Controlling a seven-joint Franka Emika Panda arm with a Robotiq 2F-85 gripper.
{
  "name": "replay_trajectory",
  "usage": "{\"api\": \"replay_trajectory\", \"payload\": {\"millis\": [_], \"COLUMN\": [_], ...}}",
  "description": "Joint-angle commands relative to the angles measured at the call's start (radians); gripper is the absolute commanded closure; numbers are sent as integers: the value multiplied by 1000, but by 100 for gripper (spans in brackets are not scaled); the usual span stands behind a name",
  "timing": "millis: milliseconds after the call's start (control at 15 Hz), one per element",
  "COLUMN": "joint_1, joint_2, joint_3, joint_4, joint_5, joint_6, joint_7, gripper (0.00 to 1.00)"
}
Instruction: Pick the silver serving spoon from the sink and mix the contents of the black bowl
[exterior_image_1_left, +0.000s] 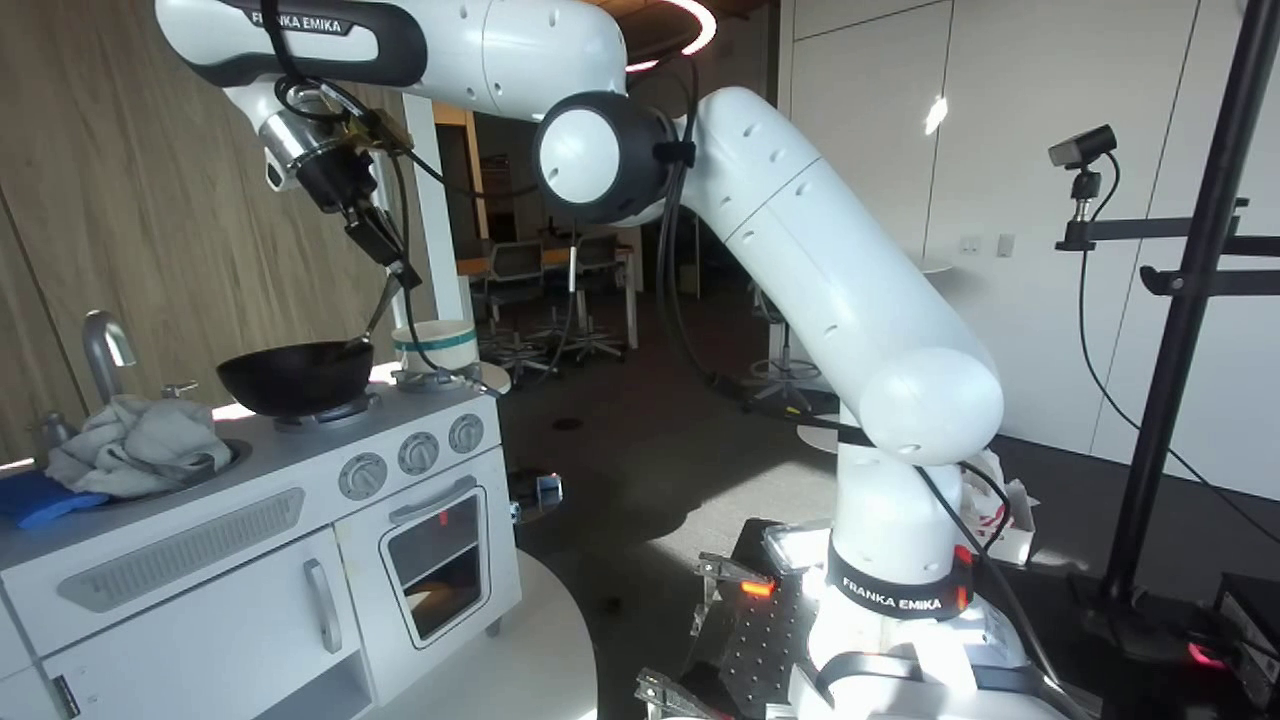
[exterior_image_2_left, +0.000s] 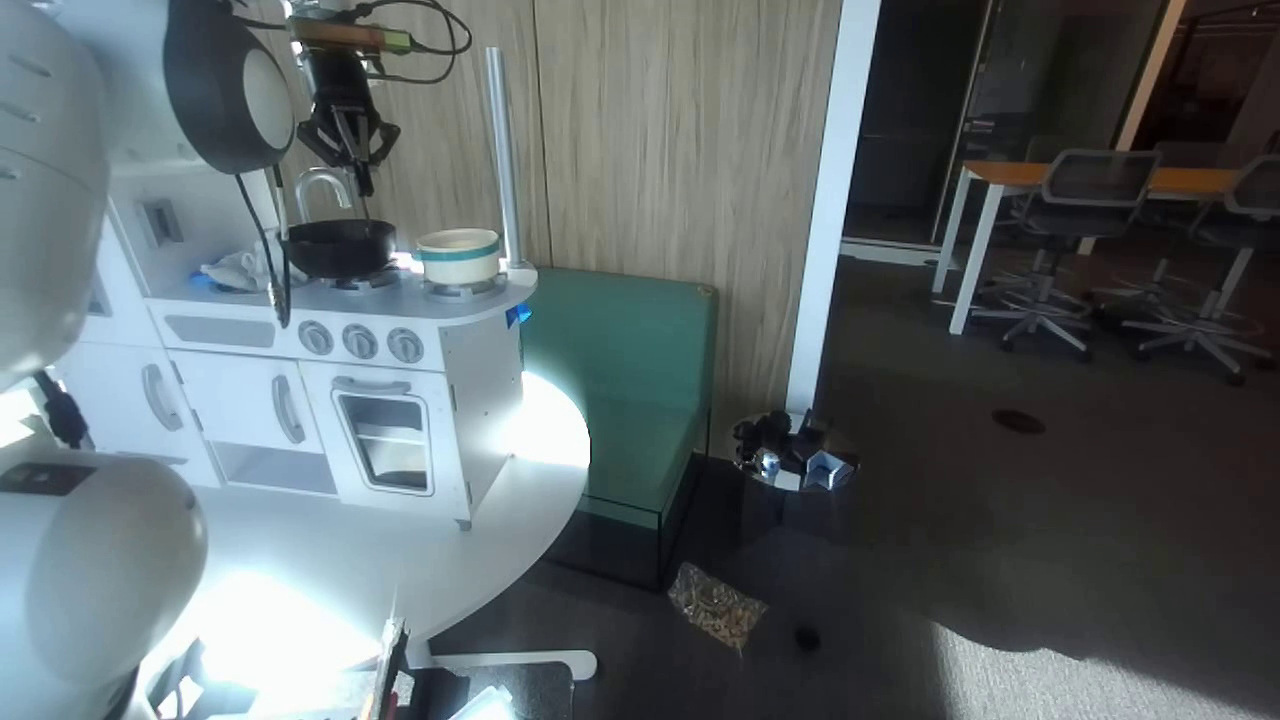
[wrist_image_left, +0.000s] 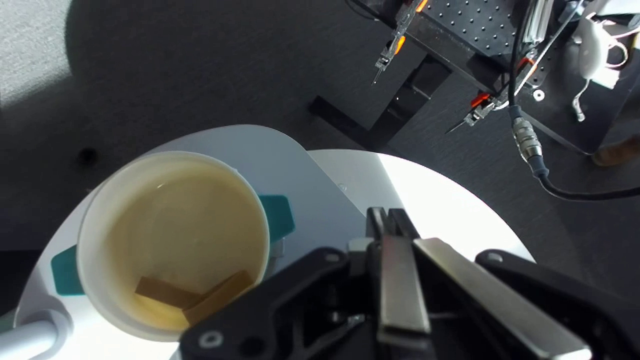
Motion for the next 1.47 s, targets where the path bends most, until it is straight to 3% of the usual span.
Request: {"api": "replay_trajectory", "payload": {"millis": [0, 1000, 1400], "joint_1": [5, 80, 136], "joint_2": [27, 155, 148], "joint_3": [-17, -27, -34], "joint_4": [53, 230, 230], "joint_5": [-17, -64, -65], "joint_6": [-39, -1, 10], "joint_7": [4, -45, -39], "gripper": [99, 99, 99]}}
